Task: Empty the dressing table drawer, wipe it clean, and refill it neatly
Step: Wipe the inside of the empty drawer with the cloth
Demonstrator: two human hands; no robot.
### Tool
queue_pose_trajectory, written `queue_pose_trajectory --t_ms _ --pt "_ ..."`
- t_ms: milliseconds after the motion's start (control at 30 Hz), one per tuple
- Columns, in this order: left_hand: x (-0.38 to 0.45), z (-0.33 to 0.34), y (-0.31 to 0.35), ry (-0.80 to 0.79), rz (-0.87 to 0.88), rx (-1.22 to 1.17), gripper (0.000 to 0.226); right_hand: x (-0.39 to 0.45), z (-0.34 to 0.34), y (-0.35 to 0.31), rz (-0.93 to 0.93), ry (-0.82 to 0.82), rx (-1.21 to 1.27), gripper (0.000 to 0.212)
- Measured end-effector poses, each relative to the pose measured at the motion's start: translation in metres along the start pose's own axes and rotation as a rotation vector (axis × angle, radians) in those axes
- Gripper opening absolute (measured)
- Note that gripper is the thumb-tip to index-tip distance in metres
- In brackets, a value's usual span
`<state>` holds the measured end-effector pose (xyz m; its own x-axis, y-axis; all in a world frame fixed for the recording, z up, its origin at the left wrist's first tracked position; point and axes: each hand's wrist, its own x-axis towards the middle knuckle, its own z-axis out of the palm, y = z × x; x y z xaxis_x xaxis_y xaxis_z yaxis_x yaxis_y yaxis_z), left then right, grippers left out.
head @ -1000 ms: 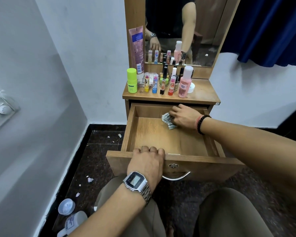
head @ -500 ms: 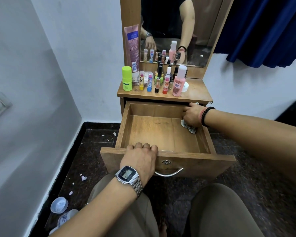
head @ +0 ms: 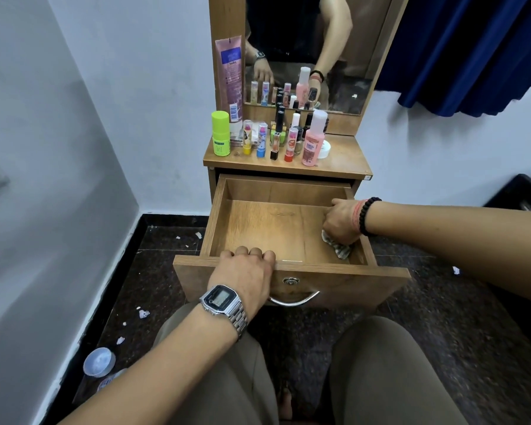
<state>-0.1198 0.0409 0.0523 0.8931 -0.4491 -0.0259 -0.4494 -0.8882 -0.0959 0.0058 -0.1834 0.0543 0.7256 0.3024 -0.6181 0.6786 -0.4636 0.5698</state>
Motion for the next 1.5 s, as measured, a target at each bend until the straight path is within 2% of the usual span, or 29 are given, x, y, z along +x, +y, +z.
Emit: queue_pose_trajectory --t_ms 167,333,767,833,967,1067,1233,1500 --pt "-0.001 -0.002 0.001 -0.011 -0.001 -0.012 0.027 -0.020 0.003 -0.015 -0.074 -0.014 0.062 0.027" --pt "-0.002 -0.004 0.000 -0.017 -0.005 -0.021 0.027 -0.032 0.006 -0.021 -0.110 0.056 0.103 0.026" --pt "-0.002 -0.004 0.002 -0.014 -0.009 -0.014 0.027 -0.049 -0.007 -0.002 -0.145 0.137 0.141 0.022" --pt "-0.001 -0.004 0.002 -0.027 -0.017 -0.009 0.028 -0.051 -0.014 0.011 -0.094 0.197 0.159 0.021" --pt "0.001 -0.004 0.004 -0.046 -0.021 -0.003 0.028 -0.047 -0.020 0.038 0.061 0.419 0.196 0.025" --pt "0.001 -0.004 0.004 -0.052 -0.022 -0.011 0.028 -0.034 -0.014 0.040 0.121 0.498 0.089 0.024" --pt "0.000 -0.004 0.003 -0.055 -0.026 -0.012 0.027 -0.006 0.019 0.034 0.160 0.296 0.035 0.026" --pt "0.001 -0.004 0.003 -0.060 -0.025 0.003 0.024 0.019 0.021 0.035 0.266 0.154 0.005 0.034"
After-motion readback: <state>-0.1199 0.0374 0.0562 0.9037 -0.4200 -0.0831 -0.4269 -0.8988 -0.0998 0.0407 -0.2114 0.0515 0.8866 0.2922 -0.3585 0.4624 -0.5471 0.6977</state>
